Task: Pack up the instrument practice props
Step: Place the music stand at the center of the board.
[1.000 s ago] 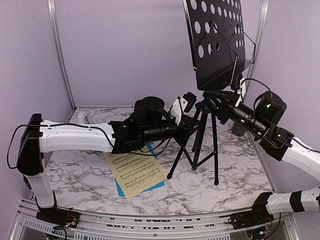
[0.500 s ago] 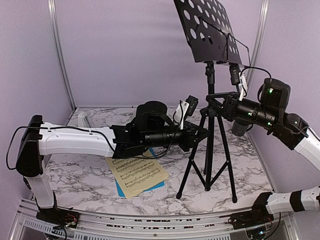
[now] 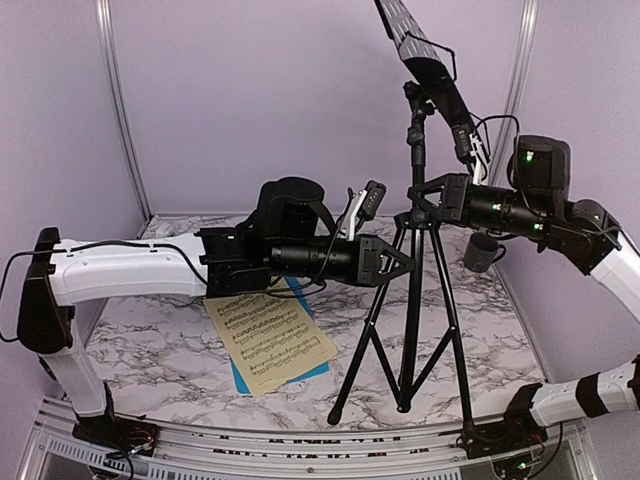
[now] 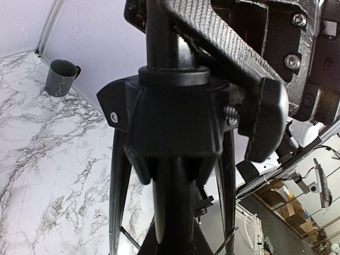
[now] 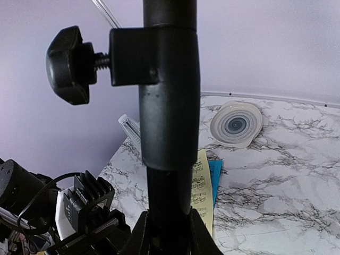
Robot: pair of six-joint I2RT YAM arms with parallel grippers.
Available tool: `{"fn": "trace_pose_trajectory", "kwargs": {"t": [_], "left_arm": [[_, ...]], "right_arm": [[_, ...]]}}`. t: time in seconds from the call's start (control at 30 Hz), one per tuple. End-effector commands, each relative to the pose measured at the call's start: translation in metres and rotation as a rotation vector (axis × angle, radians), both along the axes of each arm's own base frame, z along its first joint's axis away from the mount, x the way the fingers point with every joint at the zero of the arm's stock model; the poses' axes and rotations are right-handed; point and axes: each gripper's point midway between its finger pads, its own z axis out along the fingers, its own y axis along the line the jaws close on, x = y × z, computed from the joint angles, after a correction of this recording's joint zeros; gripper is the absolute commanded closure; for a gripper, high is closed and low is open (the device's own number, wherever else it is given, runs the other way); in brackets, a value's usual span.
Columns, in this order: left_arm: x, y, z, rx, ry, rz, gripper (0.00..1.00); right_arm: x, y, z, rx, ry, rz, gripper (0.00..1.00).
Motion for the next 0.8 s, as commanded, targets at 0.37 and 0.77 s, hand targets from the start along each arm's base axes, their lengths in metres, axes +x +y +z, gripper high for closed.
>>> {"fn": "trace_pose_trajectory", "kwargs": {"t": [0.37, 0.77], "left_arm": [[0.049, 0.069, 0.098, -0.195, 0.177, 0.089, 1.00], [0.056, 0.071, 0.063, -0.106, 0.258, 0.071, 1.00]], "right_arm": [[0.023, -0.020, 0.041, 0.128, 0.035, -0.159, 1.00], [0.039, -0.028, 0.001, 0.134, 0.087, -0.184, 1.00]]}}
